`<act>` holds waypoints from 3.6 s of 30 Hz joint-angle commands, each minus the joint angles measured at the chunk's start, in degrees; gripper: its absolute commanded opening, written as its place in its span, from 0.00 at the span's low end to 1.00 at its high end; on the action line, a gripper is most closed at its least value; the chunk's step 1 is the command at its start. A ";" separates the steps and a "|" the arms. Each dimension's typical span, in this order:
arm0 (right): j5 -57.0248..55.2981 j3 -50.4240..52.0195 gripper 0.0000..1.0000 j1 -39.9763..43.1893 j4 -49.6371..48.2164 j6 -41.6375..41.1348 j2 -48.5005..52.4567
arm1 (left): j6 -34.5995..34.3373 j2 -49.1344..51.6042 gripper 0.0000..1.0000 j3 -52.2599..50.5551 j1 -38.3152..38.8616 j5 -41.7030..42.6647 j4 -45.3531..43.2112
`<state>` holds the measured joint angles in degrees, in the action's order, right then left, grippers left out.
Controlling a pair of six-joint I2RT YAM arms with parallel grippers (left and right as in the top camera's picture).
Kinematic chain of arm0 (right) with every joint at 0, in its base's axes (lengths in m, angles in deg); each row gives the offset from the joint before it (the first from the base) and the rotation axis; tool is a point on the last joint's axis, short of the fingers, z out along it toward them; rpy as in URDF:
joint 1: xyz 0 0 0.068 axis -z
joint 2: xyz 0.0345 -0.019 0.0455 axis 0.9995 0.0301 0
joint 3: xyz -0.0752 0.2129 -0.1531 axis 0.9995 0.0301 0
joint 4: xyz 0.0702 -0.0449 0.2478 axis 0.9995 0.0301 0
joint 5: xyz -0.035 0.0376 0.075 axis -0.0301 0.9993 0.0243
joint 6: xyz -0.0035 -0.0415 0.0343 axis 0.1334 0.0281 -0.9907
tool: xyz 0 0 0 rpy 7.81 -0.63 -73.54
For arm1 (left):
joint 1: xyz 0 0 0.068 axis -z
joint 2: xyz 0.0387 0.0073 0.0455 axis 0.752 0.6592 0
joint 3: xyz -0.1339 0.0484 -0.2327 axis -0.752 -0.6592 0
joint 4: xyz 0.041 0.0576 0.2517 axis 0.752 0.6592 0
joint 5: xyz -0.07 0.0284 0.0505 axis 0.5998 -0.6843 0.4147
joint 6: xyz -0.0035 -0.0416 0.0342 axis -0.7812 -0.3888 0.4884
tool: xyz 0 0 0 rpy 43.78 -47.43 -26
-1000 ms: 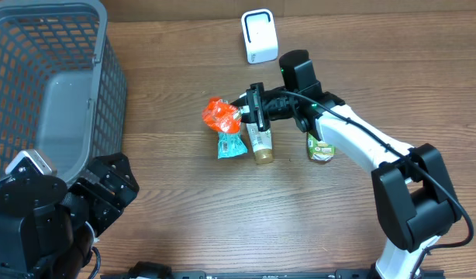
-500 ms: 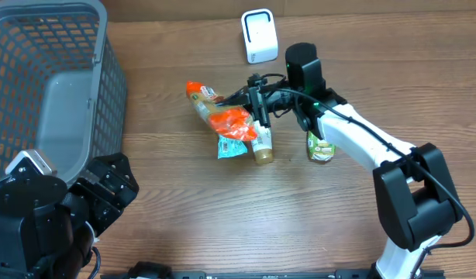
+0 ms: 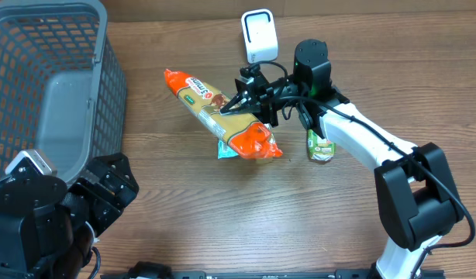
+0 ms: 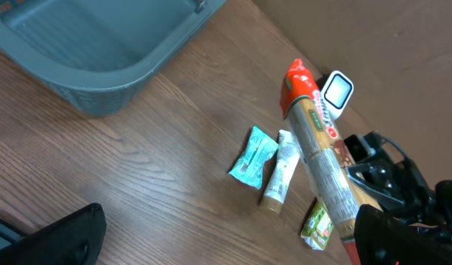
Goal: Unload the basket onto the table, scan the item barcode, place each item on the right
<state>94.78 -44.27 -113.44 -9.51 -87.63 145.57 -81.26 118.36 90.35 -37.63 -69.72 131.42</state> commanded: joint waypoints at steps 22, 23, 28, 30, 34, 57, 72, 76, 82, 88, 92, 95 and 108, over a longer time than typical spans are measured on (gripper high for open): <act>2.86 -1.86 0.04 0.17 -6.32 22.99 -2.16 | 0.85 0.09 0.99 0.28 -0.46 0.17 -0.07; 2.86 -1.86 0.04 0.22 -6.29 22.84 -2.16 | 0.85 0.09 0.99 0.28 -0.46 0.17 -0.07; 2.86 -1.86 0.04 0.26 -6.14 22.86 -2.16 | 0.85 0.09 0.99 0.28 -0.46 0.17 -0.07; 2.86 -1.86 0.04 0.50 -6.14 22.88 -2.16 | 0.85 0.09 1.00 0.28 -0.46 0.17 -0.07; 2.86 -1.86 0.04 1.75 -6.19 23.34 -2.16 | 0.85 0.09 1.00 0.28 -0.46 0.17 -0.07; 2.86 -1.86 0.04 4.68 -2.14 18.58 -2.16 | 0.85 0.09 1.00 0.28 -0.46 0.17 -0.07; 2.86 -1.86 0.04 4.61 15.93 2.19 -2.16 | 0.85 0.09 1.00 0.28 -0.46 0.17 -0.07; 2.86 -1.84 0.04 4.61 21.97 -0.09 -2.16 | 0.85 0.09 1.00 0.28 -0.46 0.17 -0.07; 2.84 -1.86 0.04 4.61 24.37 -6.21 -2.16 | 0.85 0.09 1.00 0.28 -0.46 0.17 -0.07; 2.62 -1.86 0.04 4.61 24.41 -7.65 -2.16 | 0.85 0.09 1.00 0.28 -0.46 0.17 -0.07; 0.83 -1.86 0.04 4.61 24.41 -11.82 -2.16 | 0.85 0.09 1.00 0.28 -0.46 0.17 -0.07; -4.59 -1.86 0.04 4.55 24.44 -13.75 -2.16 | 0.85 0.09 1.00 0.28 -0.46 0.17 -0.07; -17.11 -1.86 0.04 2.34 27.15 -13.38 -2.16 | 0.85 0.09 1.00 0.28 -0.46 0.17 -0.07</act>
<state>76.88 -44.27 -110.58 18.78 -100.98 145.57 -81.28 118.36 90.35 -37.63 -69.72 131.42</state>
